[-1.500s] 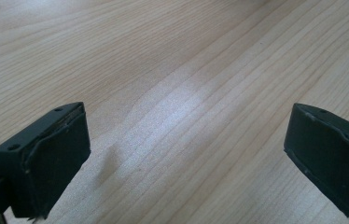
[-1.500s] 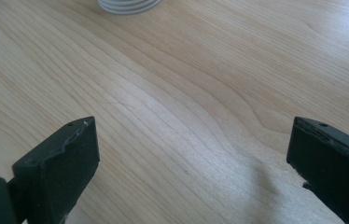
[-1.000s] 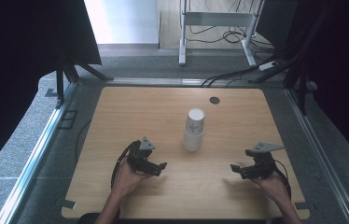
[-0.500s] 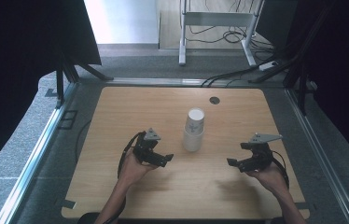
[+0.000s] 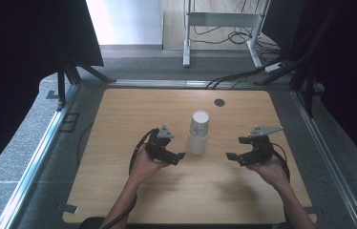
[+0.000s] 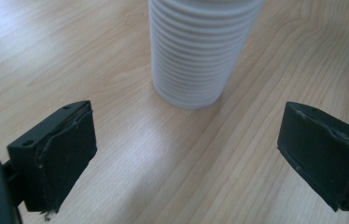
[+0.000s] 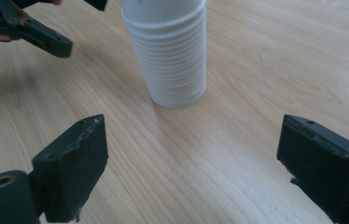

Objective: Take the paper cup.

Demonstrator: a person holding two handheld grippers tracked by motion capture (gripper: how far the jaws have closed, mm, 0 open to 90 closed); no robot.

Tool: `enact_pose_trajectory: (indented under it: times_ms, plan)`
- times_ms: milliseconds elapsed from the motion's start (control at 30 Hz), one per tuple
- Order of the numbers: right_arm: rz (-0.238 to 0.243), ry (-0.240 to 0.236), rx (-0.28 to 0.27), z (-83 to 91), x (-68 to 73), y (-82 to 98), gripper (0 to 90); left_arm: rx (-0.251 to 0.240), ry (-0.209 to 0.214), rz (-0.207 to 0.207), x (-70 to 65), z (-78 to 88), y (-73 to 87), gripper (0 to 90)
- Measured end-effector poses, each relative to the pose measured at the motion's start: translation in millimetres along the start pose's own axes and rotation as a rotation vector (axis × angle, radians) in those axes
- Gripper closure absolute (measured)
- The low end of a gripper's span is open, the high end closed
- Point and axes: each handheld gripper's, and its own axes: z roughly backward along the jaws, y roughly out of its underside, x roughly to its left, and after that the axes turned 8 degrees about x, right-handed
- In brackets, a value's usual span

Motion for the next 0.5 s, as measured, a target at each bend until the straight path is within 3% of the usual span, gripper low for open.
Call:
enact_pose_trajectory:
  times_ms: [167,500]
  plan:
    - [0.019,-0.016,0.002,0.3,-0.3,-13.5,12.9,-0.013,0.01,-0.005,-0.5,-5.0,-8.3,5.0]
    - [0.043,-0.05,0.059,-3.2,-0.4,-44.1,16.3,-0.037,0.034,-0.024,-1.8,-17.5,-26.7,6.7]
